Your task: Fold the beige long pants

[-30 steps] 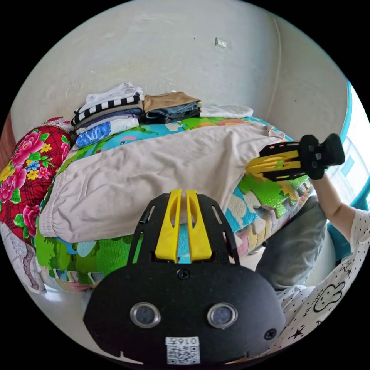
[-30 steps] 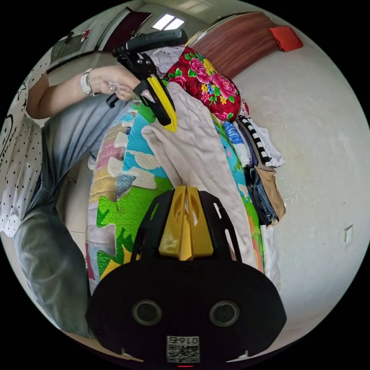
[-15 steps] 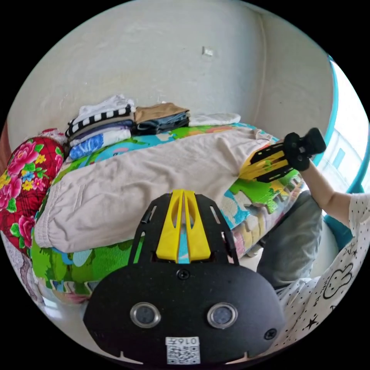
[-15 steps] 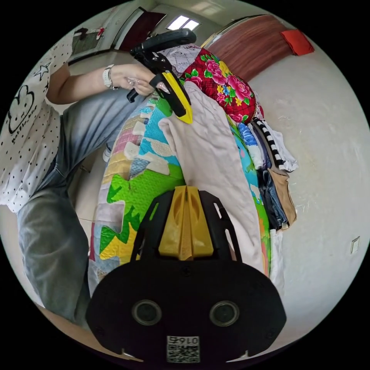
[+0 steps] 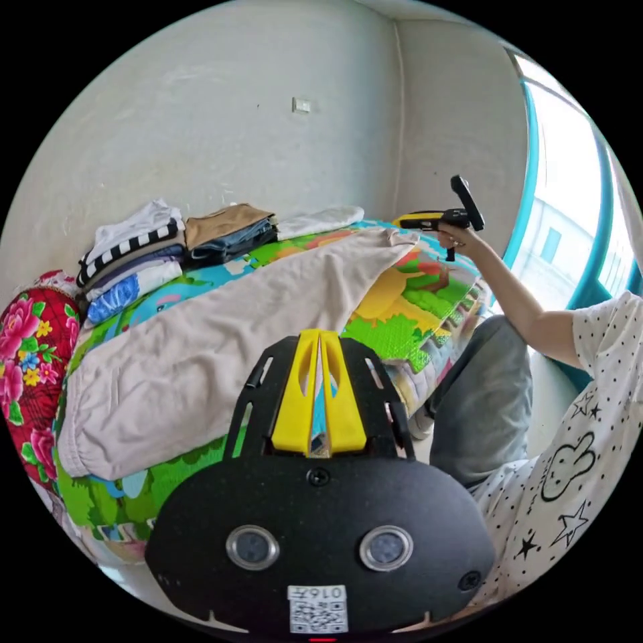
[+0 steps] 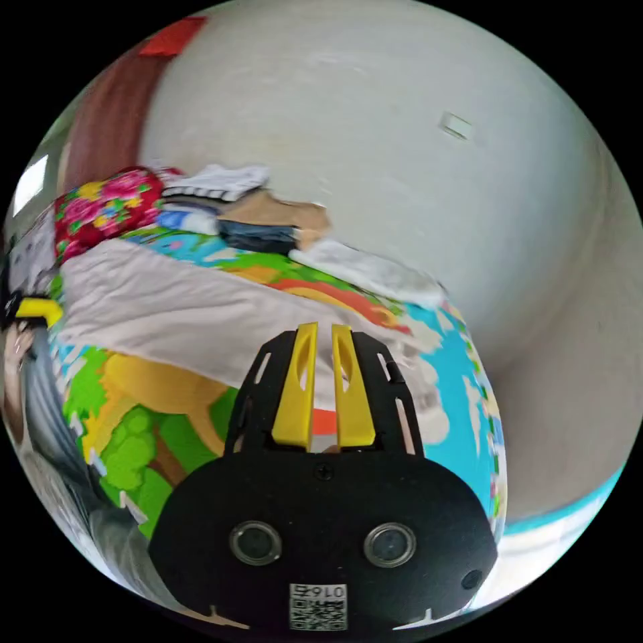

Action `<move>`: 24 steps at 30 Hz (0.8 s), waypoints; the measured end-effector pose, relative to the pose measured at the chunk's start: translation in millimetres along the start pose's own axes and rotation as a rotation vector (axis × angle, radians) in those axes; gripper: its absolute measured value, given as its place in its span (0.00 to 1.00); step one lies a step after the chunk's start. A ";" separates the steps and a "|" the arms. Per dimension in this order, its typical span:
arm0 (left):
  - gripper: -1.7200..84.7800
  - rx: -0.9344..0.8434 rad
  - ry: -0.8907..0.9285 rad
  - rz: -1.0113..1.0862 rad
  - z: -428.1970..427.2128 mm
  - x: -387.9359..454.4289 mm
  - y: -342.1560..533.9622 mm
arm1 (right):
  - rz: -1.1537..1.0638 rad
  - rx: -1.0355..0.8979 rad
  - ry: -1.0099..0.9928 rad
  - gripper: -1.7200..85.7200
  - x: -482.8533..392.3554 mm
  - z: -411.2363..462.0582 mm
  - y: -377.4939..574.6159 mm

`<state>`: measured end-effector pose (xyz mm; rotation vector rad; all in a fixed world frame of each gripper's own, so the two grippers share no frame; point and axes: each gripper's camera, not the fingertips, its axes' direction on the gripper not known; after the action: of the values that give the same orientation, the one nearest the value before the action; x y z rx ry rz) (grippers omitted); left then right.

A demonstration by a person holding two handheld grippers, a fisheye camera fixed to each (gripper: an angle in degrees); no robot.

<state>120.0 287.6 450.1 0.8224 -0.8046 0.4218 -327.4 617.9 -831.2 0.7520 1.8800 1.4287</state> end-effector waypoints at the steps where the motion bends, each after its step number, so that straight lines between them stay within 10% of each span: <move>1: 0.01 -0.020 -0.038 0.015 12.4 4.9 -7.9 | 0.069 -0.031 0.053 0.07 17.9 4.0 7.0; 21: 0.01 -0.231 -0.121 0.020 188.8 41.9 -29.6 | 0.442 -0.373 0.325 0.04 223.8 64.1 138.6; 24: 0.01 -0.232 -0.125 0.021 209.6 46.2 -33.1 | 0.537 -0.362 0.120 0.12 270.5 67.7 163.6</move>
<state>72.4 104.8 557.1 0.6290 -0.9597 0.2901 -434.0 905.0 -727.6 1.0505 1.4904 2.1165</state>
